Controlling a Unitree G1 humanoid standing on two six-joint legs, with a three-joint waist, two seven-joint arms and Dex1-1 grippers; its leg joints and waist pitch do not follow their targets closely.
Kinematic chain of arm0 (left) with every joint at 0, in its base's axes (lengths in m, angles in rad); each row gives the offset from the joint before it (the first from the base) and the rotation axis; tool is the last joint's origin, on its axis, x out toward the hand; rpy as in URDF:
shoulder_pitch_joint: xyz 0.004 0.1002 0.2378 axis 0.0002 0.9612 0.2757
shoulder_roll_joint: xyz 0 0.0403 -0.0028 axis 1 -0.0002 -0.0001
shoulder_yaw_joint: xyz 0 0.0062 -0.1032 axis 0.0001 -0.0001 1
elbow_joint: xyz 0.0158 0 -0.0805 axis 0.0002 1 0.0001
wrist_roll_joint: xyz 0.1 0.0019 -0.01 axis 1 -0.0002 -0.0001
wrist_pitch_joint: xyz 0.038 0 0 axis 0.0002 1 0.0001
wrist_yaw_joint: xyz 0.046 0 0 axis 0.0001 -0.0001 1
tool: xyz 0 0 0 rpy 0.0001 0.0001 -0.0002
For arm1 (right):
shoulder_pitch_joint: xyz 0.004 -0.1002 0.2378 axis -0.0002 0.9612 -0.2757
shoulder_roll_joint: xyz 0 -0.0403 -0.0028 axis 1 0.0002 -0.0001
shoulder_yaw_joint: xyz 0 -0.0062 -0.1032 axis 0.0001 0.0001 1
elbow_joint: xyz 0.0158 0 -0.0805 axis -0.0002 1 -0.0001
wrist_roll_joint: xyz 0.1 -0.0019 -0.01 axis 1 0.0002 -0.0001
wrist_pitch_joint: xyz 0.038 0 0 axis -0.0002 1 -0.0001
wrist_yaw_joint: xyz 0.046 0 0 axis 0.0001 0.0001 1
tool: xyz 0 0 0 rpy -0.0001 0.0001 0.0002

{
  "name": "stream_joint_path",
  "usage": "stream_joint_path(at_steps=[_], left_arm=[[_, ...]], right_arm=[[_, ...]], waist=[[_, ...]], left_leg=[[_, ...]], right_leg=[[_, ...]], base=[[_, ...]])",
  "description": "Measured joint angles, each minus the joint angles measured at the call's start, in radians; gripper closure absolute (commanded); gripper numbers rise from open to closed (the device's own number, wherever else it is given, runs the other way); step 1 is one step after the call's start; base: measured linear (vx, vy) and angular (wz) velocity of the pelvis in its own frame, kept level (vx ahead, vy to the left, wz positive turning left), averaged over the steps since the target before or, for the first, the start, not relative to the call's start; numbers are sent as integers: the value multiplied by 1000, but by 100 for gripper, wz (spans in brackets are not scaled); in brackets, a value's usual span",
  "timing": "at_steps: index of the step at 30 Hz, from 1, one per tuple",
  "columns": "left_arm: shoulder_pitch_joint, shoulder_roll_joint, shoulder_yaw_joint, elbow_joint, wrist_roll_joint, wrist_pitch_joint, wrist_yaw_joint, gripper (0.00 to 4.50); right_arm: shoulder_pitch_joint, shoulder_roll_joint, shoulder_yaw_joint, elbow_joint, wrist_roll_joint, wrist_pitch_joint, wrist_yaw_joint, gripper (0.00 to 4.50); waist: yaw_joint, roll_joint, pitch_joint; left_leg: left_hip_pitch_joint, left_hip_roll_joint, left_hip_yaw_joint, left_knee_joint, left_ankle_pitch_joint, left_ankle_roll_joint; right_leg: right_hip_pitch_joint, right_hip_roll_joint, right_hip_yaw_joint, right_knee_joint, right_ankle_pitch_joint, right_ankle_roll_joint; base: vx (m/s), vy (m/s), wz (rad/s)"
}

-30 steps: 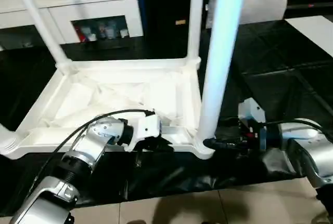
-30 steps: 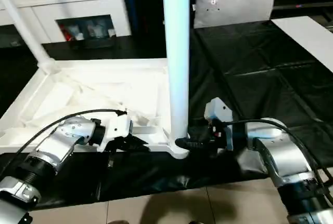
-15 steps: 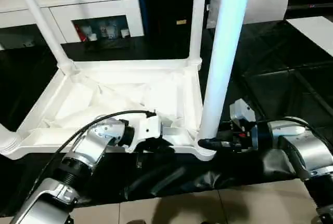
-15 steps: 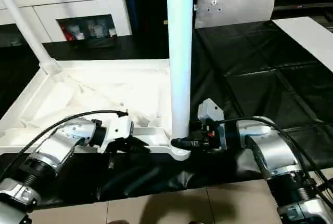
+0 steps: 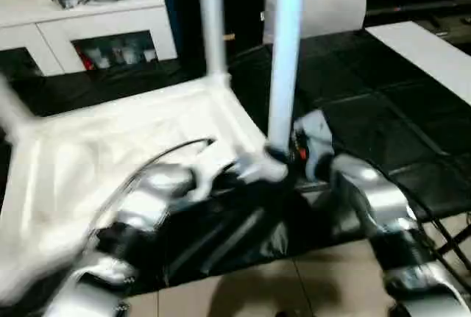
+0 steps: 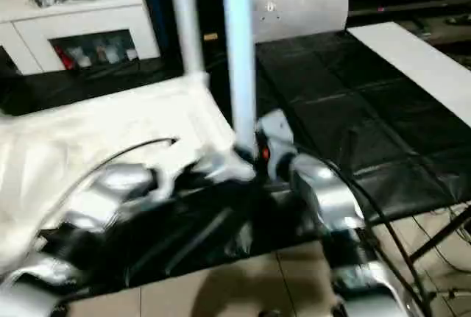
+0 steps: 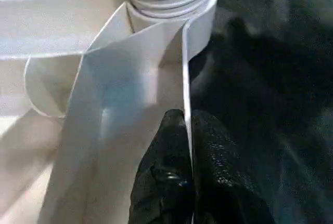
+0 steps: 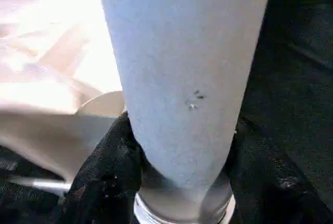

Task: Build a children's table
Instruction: Rotate leg to tighten

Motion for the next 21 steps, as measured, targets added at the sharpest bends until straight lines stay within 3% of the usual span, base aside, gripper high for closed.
stream_joint_path(at_steps=[3, 11, 15, 18, 21], left_arm=[[-37, -25, -5, 51, 17, -8, 51, 450], [-52, -16, -23, 60, 44, -31, 56, 450], [-51, 13, -36, 64, 43, -78, 39, 450], [-41, 68, -43, 69, 36, -153, -23, 450], [-23, 127, -31, 65, 17, -210, -97, 450]], right_arm=[[-18, 46, -23, 42, -13, -29, -84, 183], [13, 46, -30, 47, -19, -126, -64, 109], [53, 3, -28, 26, 2, -176, 24, 74], [113, -96, -26, -33, 41, -201, 170, 43], [126, -166, -29, -60, 64, -199, 277, 43]], waist=[[-8, 0, 0], [-3, 1, 0], [6, 1, 0], [13, 2, 0], [17, 2, 0]], left_leg=[[-1, 0, -5, -1, 1, 1], [-4, -3, -4, -1, -4, 8], [-4, -3, -4, -3, -2, 13], [-9, -2, -4, -3, -2, 13], [-17, -2, -2, 0, -1, 13]], right_leg=[[4, 0, -6, -7, 1, 1], [3, -1, 3, -5, 3, 4], [0, 0, 3, 0, 4, 1], [-5, 1, 4, 1, 4, 1], [-15, 1, 7, 8, 3, -1]], base=[[0, 0, 0], [0, 0, 0], [0, 0, 0], [0, 0, 0], [0, 0, 0]])
